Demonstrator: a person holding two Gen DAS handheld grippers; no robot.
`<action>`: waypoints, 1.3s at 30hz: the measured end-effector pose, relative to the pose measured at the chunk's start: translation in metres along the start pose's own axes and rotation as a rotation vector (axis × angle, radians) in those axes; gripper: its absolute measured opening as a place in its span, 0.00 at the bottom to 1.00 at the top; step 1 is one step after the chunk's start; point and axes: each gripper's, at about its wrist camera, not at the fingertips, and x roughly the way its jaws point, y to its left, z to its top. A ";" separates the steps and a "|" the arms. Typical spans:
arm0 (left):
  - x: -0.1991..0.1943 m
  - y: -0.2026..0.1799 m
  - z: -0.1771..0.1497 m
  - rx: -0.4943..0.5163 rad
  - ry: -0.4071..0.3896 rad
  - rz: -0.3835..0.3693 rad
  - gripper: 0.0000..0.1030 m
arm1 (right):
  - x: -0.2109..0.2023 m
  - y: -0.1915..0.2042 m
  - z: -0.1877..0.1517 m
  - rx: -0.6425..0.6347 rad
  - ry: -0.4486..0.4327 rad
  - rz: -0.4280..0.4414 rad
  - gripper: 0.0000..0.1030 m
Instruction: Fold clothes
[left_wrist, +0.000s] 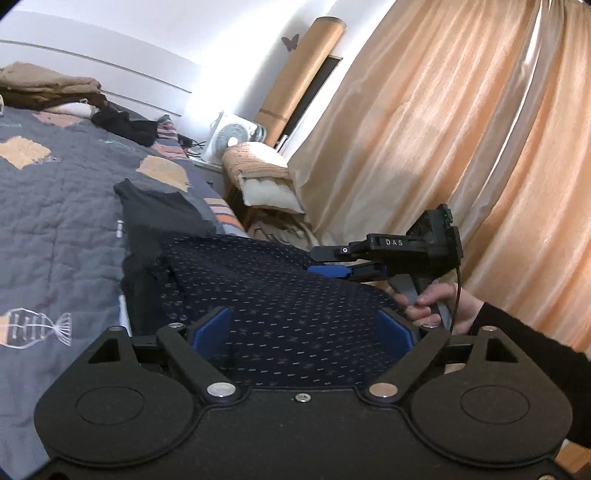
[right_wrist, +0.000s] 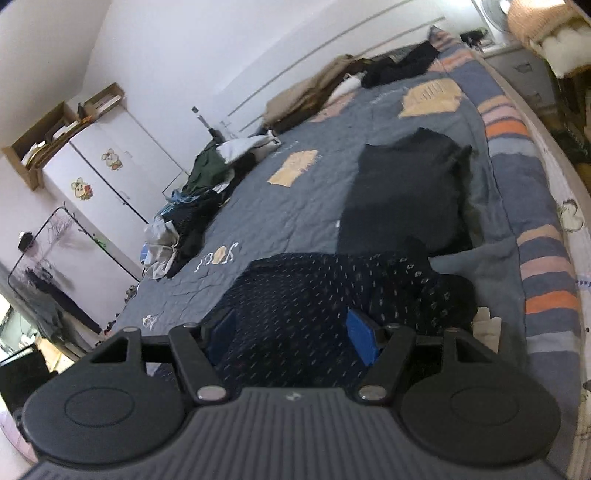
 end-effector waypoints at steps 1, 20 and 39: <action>0.001 0.003 0.001 -0.006 -0.001 0.022 0.83 | 0.003 -0.004 0.002 0.010 0.003 -0.001 0.64; -0.001 0.031 0.012 -0.107 -0.038 0.136 0.83 | -0.033 -0.007 0.031 0.013 -0.117 -0.112 0.63; -0.008 0.024 0.015 0.004 -0.009 0.218 0.83 | 0.100 0.086 0.045 -0.092 0.283 -0.161 0.64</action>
